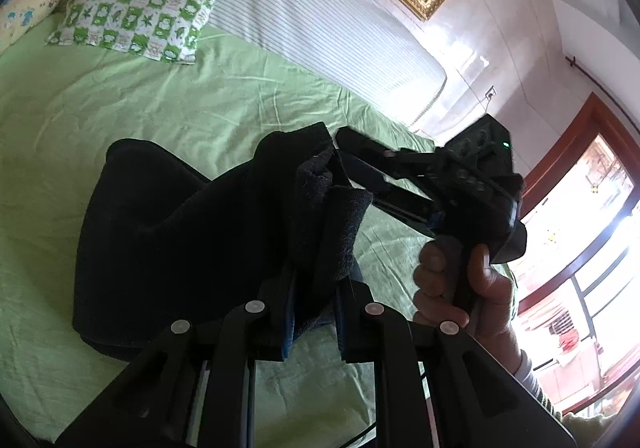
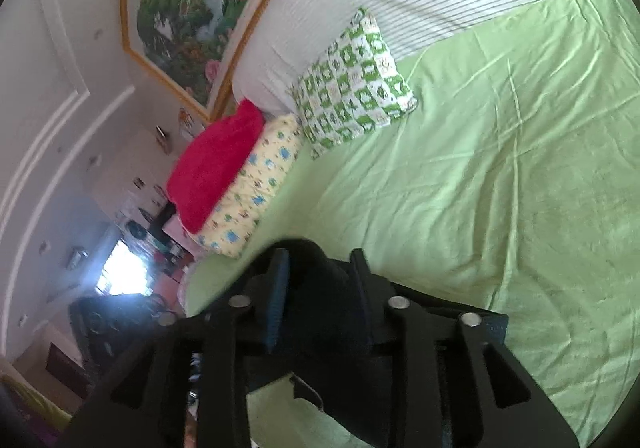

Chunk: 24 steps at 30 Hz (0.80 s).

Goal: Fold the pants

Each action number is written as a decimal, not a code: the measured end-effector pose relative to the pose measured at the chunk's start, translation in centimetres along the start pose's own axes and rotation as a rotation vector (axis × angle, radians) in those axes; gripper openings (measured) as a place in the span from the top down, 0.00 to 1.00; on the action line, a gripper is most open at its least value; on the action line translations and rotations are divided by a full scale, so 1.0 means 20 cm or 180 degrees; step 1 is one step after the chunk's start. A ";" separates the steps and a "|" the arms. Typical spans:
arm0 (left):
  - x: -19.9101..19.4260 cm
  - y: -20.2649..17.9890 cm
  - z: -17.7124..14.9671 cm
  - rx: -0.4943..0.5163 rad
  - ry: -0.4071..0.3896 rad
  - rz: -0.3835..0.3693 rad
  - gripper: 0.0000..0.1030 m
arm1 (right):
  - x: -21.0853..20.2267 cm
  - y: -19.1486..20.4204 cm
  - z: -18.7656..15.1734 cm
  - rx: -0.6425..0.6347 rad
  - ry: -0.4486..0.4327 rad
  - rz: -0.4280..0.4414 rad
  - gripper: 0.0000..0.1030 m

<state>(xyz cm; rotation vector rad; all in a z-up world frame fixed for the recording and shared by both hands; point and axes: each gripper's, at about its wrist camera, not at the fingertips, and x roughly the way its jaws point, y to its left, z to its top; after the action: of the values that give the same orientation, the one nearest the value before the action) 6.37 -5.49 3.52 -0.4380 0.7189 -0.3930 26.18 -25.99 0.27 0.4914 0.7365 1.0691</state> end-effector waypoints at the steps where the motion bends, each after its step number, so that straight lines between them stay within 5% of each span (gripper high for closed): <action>1: 0.01 -0.01 0.00 0.0025 0.0011 -0.0011 0.85 | 0.01 -0.01 -0.01 0.0001 0.0033 -0.0055 0.62; 3: 0.03 -0.04 0.00 0.0067 0.0039 -0.0012 0.85 | 0.04 -0.03 -0.02 0.0018 0.0168 -0.0193 0.64; 5: 0.04 -0.06 -0.01 0.0095 0.0064 -0.0001 0.85 | 0.05 -0.05 -0.04 0.0029 0.0223 -0.0172 0.80; 8: 0.06 -0.09 -0.01 0.0126 0.0101 -0.0024 0.85 | 0.01 -0.07 -0.04 0.0009 0.0159 -0.0178 0.85; 24: 0.37 -0.23 -0.08 0.0547 0.0359 0.0188 0.85 | -0.16 -0.29 -0.06 0.0161 -0.0047 -0.0497 0.89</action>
<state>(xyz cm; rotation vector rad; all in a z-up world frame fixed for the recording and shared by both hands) 9.40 -13.26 0.75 -0.2332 0.7988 -0.4226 27.84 -31.39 -3.61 0.4764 0.7777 0.9021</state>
